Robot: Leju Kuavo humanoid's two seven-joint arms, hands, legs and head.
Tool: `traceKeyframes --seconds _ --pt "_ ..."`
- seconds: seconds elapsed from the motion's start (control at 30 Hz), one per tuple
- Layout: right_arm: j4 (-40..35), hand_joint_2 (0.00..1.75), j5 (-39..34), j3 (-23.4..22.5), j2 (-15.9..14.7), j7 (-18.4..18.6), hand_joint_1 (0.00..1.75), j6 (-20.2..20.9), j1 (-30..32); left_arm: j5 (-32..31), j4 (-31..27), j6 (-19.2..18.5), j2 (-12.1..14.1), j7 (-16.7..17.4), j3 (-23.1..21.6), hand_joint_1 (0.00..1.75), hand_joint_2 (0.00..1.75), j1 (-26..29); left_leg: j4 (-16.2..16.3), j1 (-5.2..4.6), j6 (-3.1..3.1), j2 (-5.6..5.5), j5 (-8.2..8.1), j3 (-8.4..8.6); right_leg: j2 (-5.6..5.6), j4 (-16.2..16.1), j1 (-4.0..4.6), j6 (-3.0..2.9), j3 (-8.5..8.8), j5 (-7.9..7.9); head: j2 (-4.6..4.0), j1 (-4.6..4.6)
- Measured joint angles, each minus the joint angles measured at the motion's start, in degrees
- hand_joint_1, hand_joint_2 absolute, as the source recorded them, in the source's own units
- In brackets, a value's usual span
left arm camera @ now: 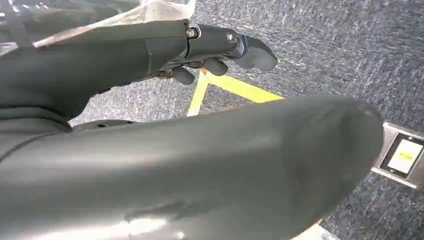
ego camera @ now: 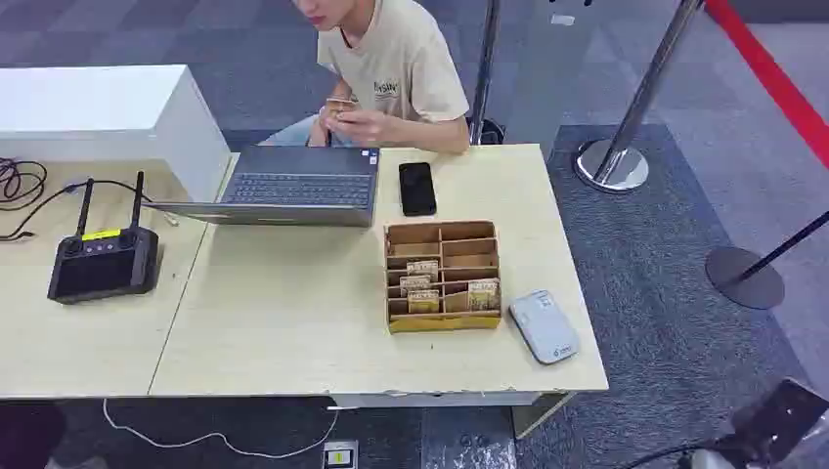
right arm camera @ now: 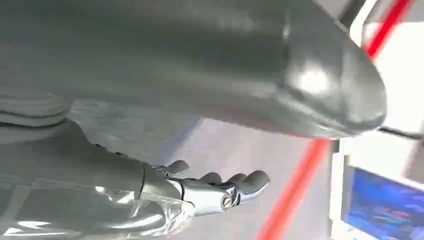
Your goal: Pass the card to the sensor for recognition and then transmit it.
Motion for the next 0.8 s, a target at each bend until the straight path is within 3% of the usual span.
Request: traceKeyframes --seconds 0.1,0.33,0.8 --pt "-4.7 1.75 2.8 3.4 0.5 0.4 0.0 -0.3 0.1 -0.2 0.0 0.0 0.0 -0.1 -0.2 0.0 0.0 -0.1 0.0 0.0 0.0 -0.02 0.0 -0.01 -0.01 0.0 0.0 0.0 0.0 0.0 0.0 0.0" --pt "-12.4 1.75 8.1 13.9 -0.5 5.1 0.0 -1.0 -1.1 -0.8 0.2 -0.4 0.4 -0.6 -0.5 0.0 0.0 -0.1 0.0 0.0 0.0 -0.02 0.0 -0.01 -0.03 0.0 0.01 0.0 0.02 0.0 0.0 0.0" --pt "-21.8 1.75 19.3 38.0 -5.4 15.2 0.0 -0.4 -4.5 -1.8 0.3 -1.4 0.9 -1.0 -1.8 0.0 0.0 -0.1 0.0 0.01 -0.01 -0.05 0.01 -0.03 -0.05 0.0 0.01 0.0 0.0 0.0 0.0 0.0"
